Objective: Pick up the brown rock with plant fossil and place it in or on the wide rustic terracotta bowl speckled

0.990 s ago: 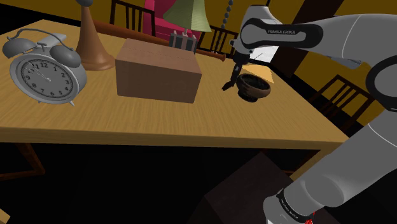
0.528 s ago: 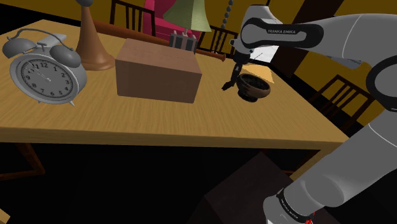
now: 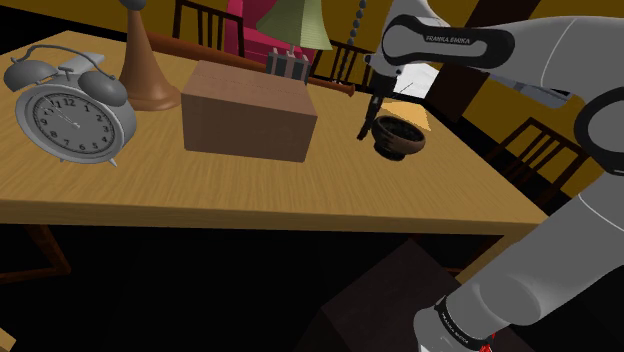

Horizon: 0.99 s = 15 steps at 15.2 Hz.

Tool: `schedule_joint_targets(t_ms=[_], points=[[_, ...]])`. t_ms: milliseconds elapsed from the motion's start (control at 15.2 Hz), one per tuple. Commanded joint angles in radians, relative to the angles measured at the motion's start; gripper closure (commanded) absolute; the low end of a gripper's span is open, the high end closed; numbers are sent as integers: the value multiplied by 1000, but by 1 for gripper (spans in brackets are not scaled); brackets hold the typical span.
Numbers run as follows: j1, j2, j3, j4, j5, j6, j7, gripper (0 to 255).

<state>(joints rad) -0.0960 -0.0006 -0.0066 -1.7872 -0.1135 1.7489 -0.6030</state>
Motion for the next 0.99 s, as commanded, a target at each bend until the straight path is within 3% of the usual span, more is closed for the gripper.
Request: schedule_joint_targets(t_ms=[0, 924], points=[[1, -4, 1, 20, 0, -24, -1, 255], [2, 25, 2, 244, 2, -219, -20, 255]])
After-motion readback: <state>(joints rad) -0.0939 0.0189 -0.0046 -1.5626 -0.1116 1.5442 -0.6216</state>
